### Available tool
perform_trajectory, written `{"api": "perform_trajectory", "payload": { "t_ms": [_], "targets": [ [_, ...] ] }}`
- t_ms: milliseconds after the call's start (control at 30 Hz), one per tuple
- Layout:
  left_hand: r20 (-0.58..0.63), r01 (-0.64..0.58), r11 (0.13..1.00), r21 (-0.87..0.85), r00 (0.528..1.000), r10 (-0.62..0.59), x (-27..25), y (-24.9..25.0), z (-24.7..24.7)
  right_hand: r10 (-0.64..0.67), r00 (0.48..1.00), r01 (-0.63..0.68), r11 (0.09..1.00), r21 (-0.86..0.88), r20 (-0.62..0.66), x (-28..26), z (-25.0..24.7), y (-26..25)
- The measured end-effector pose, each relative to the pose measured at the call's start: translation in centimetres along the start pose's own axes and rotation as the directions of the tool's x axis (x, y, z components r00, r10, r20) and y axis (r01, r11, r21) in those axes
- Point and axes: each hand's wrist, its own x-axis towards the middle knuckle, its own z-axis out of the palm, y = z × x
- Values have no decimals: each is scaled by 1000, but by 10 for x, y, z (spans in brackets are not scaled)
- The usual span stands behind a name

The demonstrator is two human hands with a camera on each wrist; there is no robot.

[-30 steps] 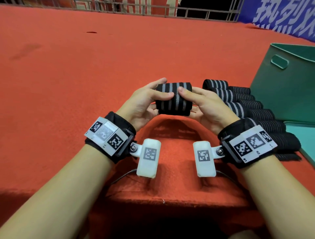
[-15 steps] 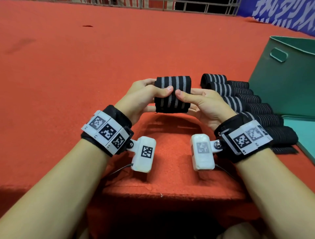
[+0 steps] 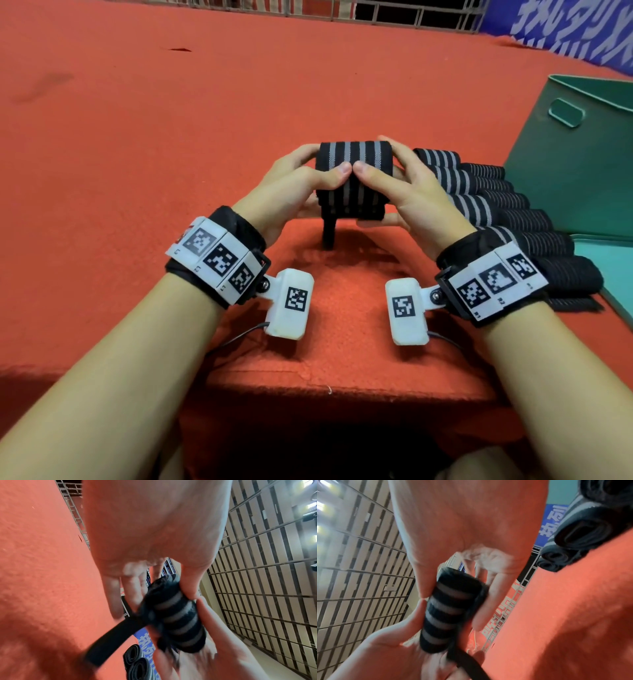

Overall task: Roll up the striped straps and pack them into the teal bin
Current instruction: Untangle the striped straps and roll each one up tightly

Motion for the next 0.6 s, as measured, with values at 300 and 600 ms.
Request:
{"api": "perform_trajectory", "payload": {
  "t_ms": [300, 600],
  "targets": [
    [-9, 31, 995, -94, 999, -32, -1, -13, 14, 13, 1000, -14, 997, -73, -11, -2, -9, 8],
    [-23, 95, 974, -207, 995, -102, -2, -18, 30, 155, 987, -158, 966, -203, -32, 3, -25, 0]
  ]
}}
